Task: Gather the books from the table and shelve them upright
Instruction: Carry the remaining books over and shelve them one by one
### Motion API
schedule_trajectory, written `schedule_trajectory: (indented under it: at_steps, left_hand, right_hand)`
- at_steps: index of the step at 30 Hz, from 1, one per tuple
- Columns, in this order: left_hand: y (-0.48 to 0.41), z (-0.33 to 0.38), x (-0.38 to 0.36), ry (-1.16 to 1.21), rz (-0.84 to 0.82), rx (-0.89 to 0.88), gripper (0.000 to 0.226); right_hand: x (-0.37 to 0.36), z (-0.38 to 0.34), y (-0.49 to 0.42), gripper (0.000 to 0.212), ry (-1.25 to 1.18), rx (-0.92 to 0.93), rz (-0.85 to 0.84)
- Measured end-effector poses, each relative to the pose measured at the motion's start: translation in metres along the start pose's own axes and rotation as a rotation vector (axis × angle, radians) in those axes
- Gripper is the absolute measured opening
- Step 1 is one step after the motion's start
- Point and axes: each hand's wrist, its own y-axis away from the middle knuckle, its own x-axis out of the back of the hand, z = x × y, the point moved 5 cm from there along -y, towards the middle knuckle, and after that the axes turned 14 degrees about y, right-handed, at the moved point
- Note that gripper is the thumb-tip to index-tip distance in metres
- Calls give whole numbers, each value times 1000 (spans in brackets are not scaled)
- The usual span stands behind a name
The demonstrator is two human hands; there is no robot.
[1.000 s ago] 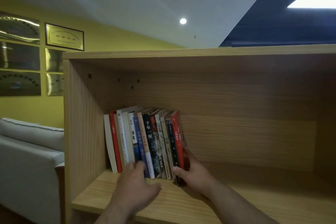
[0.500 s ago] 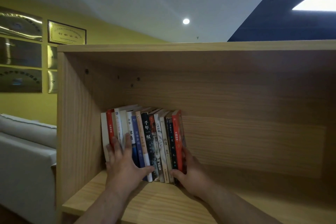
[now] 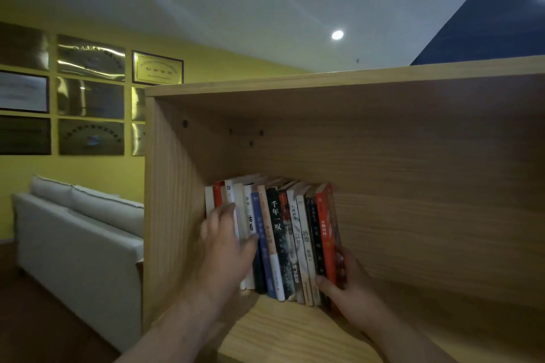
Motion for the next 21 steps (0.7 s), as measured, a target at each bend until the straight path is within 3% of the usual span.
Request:
schedule_trajectory:
  at_steps: [3, 8, 15, 21]
  left_hand:
    - [-35, 16, 8, -155, -41, -74, 81]
    - [-56, 22, 5, -349, -238, -88, 78]
    - [-55, 23, 11, -285, -103, -170, 68]
    - [-51, 33, 17, -163, 21, -167, 37]
  right_hand:
    - [-2, 4, -5, 95, -37, 3, 7]
    - [-3, 7, -5, 81, -51, 4, 14]
    - [-5, 11, -8, 86, -54, 10, 21]
    - [-2, 5, -3, 77, -60, 22, 7]
